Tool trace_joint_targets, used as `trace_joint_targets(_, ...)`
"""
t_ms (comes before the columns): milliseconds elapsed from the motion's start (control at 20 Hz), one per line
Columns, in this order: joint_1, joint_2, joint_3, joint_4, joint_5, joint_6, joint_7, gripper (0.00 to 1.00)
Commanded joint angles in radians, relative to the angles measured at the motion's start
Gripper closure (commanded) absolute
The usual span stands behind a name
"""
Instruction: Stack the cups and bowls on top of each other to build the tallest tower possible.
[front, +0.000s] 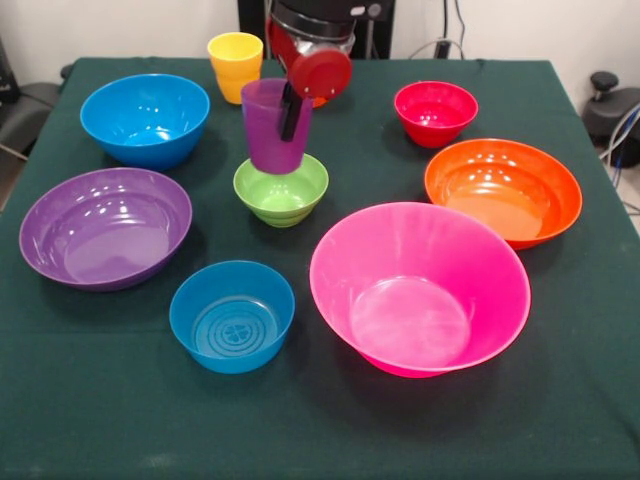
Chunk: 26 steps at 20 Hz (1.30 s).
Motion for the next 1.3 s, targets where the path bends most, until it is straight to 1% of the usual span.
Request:
trace_joint_targets(50, 0.002, 0.078, 0.063, -0.079, 0.019, 0.105, 0.104, 1.00)
trace_joint_targets(300, 0.018, 0.099, 0.049, -0.097, 0.025, 0.112, 0.122, 1.00)
trace_joint_targets(650, 0.020, 0.124, 0.044, -0.119, 0.026, 0.101, 0.115, 1.00)
trace_joint_targets(800, 0.021, 0.128, 0.037, -0.130, 0.019, 0.128, 0.104, 1.00)
trace_joint_targets(1300, 0.014, 0.119, 0.053, -0.113, 0.018, 0.137, 0.089, 1.00)
